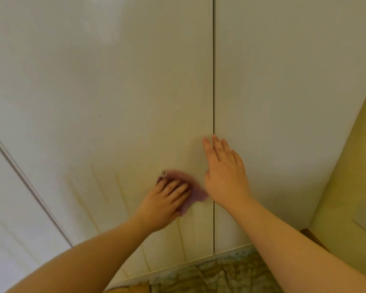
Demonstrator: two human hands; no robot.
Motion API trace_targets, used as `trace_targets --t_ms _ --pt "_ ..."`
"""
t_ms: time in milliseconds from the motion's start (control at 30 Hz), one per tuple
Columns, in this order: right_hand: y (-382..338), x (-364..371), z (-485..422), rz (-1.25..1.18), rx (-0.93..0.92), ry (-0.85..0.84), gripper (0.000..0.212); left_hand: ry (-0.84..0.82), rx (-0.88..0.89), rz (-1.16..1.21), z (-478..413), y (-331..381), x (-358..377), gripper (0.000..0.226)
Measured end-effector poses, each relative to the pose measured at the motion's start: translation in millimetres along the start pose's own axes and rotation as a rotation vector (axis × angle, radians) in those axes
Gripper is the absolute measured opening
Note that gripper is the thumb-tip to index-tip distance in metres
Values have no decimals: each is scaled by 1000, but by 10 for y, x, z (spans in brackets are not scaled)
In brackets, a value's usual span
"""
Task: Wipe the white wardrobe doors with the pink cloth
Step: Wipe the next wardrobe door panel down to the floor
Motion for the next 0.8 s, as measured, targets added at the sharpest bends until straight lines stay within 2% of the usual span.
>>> trace_targets --t_ms 67,133,200,233,300,367,433,500,633,700,800 --pt "27 -45 -9 -5 2 29 74 53 34 -34 31 -97 -50 56" --pt "88 -63 -17 -13 21 44 72 137 -80 -18 -84 -371 -148 54" --pt "136 -39 -25 -11 39 41 69 138 -218 22 -219 -598 -197 54" --pt "146 -11 -27 -11 48 28 69 138 -230 29 -241 -585 -174 53" --pt "150 37 -26 8 52 -1 70 111 -89 7 -143 -288 -10 51" --pt "168 58 -26 26 45 -18 72 -11 115 -27 35 69 140 54" --pt "193 69 -29 31 48 -17 72 -11 188 -75 97 114 168 56" --pt "202 85 -29 35 49 -20 71 69 127 -75 12 -98 73 56" --pt "207 109 -33 32 45 -16 69 155 -164 30 -250 -514 -180 57" --pt "197 121 -38 31 47 -21 70 146 -78 -12 -247 -273 -92 55" --pt "215 130 -41 43 55 -45 74 -36 168 -81 -95 207 116 55"
Point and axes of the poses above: each hand's wrist, its own z-axis away from the middle knuckle, its own x-axis out of the palm, y = z × x, the point moved 4 cm from there along -z, towards the middle knuckle, and after that the axes turned 11 degrees about -z, right-handed, at the moved point
